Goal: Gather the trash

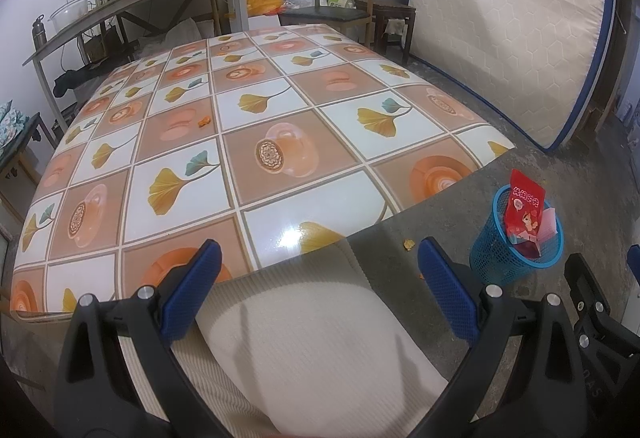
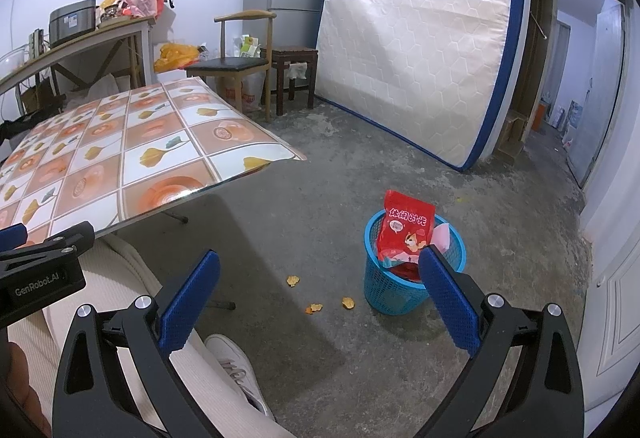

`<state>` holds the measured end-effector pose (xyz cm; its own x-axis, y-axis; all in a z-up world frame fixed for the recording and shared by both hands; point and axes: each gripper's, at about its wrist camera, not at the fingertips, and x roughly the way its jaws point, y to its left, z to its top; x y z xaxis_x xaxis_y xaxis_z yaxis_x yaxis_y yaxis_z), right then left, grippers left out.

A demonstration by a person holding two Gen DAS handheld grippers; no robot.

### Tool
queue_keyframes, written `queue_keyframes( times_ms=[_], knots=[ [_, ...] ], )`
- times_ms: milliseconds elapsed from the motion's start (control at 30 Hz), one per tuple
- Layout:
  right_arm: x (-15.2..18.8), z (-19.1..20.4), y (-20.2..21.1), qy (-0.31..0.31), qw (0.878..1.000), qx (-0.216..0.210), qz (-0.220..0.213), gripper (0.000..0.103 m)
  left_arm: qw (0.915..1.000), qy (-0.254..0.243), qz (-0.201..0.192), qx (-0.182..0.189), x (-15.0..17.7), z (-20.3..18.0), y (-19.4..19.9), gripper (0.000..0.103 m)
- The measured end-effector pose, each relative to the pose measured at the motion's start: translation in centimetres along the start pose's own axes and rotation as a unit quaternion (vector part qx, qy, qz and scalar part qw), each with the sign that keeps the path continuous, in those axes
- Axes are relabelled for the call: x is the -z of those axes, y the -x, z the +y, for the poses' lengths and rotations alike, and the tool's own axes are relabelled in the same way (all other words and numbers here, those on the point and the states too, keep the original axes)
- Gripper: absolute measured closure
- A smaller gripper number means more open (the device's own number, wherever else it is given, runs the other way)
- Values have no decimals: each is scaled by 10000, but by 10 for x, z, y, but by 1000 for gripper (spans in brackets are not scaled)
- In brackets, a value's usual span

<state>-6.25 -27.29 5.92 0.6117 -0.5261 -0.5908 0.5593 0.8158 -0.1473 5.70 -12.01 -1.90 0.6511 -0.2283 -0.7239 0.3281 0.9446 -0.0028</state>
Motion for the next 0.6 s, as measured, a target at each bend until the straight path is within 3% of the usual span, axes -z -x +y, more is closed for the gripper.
queue_keyframes(
  times_ms=[600],
  knots=[
    [-2,0,-1,6,10000,-2,28,6,10000,1,11,3,-1,0,-1,8]
  ],
)
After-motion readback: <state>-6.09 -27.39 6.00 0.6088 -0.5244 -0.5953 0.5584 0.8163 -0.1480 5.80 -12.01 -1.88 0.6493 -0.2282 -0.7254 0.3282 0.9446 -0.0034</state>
